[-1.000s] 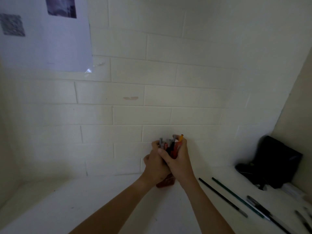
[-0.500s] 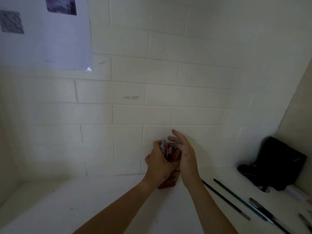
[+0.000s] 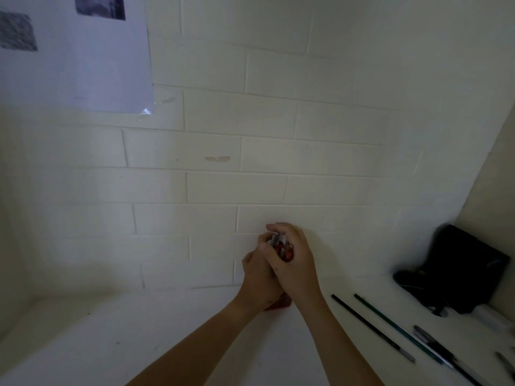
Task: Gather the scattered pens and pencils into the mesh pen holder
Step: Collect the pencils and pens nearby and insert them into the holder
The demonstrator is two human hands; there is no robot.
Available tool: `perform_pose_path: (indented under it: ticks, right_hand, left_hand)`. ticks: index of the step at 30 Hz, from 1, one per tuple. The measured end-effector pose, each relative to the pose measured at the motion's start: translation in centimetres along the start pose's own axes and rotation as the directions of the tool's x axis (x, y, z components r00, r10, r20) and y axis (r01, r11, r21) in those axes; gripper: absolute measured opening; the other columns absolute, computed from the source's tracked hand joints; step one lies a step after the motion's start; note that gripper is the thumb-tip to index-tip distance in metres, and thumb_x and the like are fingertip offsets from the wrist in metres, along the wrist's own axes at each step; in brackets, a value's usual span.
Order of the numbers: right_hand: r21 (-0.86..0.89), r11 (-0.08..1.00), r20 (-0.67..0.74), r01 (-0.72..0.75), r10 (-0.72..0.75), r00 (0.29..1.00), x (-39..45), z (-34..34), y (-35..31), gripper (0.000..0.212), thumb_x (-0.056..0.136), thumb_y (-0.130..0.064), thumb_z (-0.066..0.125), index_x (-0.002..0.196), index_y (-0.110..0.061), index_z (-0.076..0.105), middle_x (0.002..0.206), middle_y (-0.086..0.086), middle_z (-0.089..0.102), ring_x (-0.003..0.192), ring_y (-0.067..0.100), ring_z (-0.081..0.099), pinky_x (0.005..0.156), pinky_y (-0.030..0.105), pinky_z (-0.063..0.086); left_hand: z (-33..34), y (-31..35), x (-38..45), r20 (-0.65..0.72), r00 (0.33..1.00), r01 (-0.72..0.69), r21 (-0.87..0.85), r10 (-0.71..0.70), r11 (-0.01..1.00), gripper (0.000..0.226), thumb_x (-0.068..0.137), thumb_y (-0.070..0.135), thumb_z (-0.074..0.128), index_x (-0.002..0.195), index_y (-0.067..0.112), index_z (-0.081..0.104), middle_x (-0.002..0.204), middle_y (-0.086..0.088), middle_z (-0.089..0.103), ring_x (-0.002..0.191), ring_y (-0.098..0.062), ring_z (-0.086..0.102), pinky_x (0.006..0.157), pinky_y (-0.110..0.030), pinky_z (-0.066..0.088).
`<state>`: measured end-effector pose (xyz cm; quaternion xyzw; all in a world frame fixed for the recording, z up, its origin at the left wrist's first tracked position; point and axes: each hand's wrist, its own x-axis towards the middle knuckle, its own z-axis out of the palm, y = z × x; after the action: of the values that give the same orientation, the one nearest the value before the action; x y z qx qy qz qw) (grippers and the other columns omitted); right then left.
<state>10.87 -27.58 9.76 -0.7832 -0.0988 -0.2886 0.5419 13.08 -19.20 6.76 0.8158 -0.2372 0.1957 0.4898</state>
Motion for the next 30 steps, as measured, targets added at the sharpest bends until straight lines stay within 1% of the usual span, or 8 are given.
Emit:
perform_pose_path:
  ticks: [2, 5, 10, 14, 19, 22, 26, 30]
  right_hand:
    - [-0.037, 0.997, 0.003, -0.063, 0.063, 0.998, 0.2, 0.0, 0.3, 0.036, 0.086, -0.028, 0.073, 0.12, -0.035, 0.063, 0.117, -0.024, 0.063, 0.109, -0.008, 0.059, 0.092, 0.011, 0.048]
    - [-0.036, 0.999, -0.058, -0.025, 0.022, 0.998, 0.6, -0.1, 0.1, 0.021, 0.088, -0.027, 0.071, 0.108, -0.031, 0.067, 0.104, -0.02, 0.069, 0.1, -0.004, 0.064, 0.088, 0.017, 0.053]
    - [-0.016, 0.996, -0.021, -0.091, 0.091, 0.996, 0.5, 0.4, 0.2, 0.03, 0.103, -0.039, 0.042, 0.127, -0.037, 0.059, 0.123, -0.018, 0.063, 0.112, -0.005, 0.058, 0.098, 0.014, 0.045]
    - [-0.067, 0.991, -0.079, -0.118, 0.112, 0.991, 1.5, 0.0, 0.0, 0.034, 0.104, -0.023, 0.039, 0.124, -0.024, 0.067, 0.123, -0.011, 0.066, 0.11, 0.0, 0.059, 0.105, 0.023, 0.045]
    - [-0.082, 0.993, 0.06, -0.08, 0.086, 0.995, 1.3, -0.1, 0.2, 0.039, 0.105, -0.04, 0.035, 0.138, -0.033, 0.054, 0.138, -0.018, 0.056, 0.125, -0.006, 0.05, 0.109, 0.017, 0.037]
    - [-0.051, 0.992, 0.068, -0.118, 0.122, 0.99, 1.5, -0.3, 0.2, 0.048, 0.103, -0.046, 0.034, 0.149, -0.031, 0.035, 0.142, -0.015, 0.045, 0.128, 0.0, 0.044, 0.105, 0.017, 0.032]
    - [0.059, 0.991, -0.074, -0.12, 0.125, 0.989, 0.7, -1.0, 1.4, 0.038, 0.104, -0.038, 0.039, 0.14, -0.027, 0.042, 0.134, -0.011, 0.05, 0.123, -0.001, 0.049, 0.102, 0.011, 0.037]
    - [-0.203, 0.966, -0.321, -0.162, 0.091, 0.943, -0.3, -3.8, 4.4, 0.02, 0.101, -0.023, 0.048, 0.114, -0.016, 0.062, 0.109, 0.0, 0.062, 0.101, 0.014, 0.06, 0.085, 0.019, 0.048]
  left_hand:
    - [-0.2, -0.1, 0.2, 0.021, 0.998, 0.064, -0.054, -0.063, 0.996, 0.041, 0.077, 0.056, 0.054, 0.109, 0.067, 0.032, 0.111, 0.016, 0.061, 0.102, -0.008, 0.065, 0.091, -0.046, 0.054]
    - [-0.5, -0.3, 0.6, 0.051, 0.993, 0.11, -0.128, -0.104, 0.986, 0.06, 0.073, 0.055, 0.064, 0.123, 0.047, 0.033, 0.114, 0.015, 0.061, 0.104, -0.009, 0.066, 0.09, -0.049, 0.055]
    - [-0.6, -0.5, 0.9, 0.103, 0.977, 0.194, -0.066, -0.186, 0.979, 0.073, 0.069, 0.055, 0.061, 0.129, 0.036, 0.024, 0.105, 0.018, 0.063, 0.097, -0.01, 0.067, 0.094, -0.05, 0.052]
    - [-0.4, -0.7, 1.3, 0.128, 0.964, 0.243, -0.067, -0.234, 0.968, 0.074, 0.062, 0.05, 0.07, 0.121, 0.038, 0.028, 0.101, 0.015, 0.065, 0.095, -0.013, 0.068, 0.093, -0.052, 0.052]
    - [0.3, -1.0, 1.4, 0.064, 0.978, 0.204, -0.051, -0.2, 0.978, 0.06, 0.073, 0.052, 0.059, 0.122, 0.024, 0.04, 0.104, 0.011, 0.064, 0.097, -0.016, 0.066, 0.087, -0.048, 0.055]
    - [1.5, -1.5, 1.1, -0.112, 0.985, 0.151, 0.177, -0.133, 0.973, 0.062, 0.08, 0.053, 0.05, 0.128, 0.015, 0.048, 0.117, -0.002, 0.054, 0.105, -0.024, 0.053, 0.084, -0.036, 0.047]
    - [0.8, -0.3, 1.1, -0.246, 0.956, 0.236, 0.314, -0.161, 0.92, 0.07, 0.078, 0.057, 0.054, 0.127, 0.008, 0.046, 0.12, -0.011, 0.047, 0.111, -0.032, 0.047, 0.083, -0.043, 0.045]
    - [0.9, -0.4, 1.4, -0.228, 0.949, 0.295, 0.395, -0.218, 0.87, 0.082, 0.074, 0.058, 0.073, 0.129, 0.007, 0.04, 0.128, -0.014, 0.043, 0.121, -0.034, 0.044, 0.094, -0.047, 0.045]
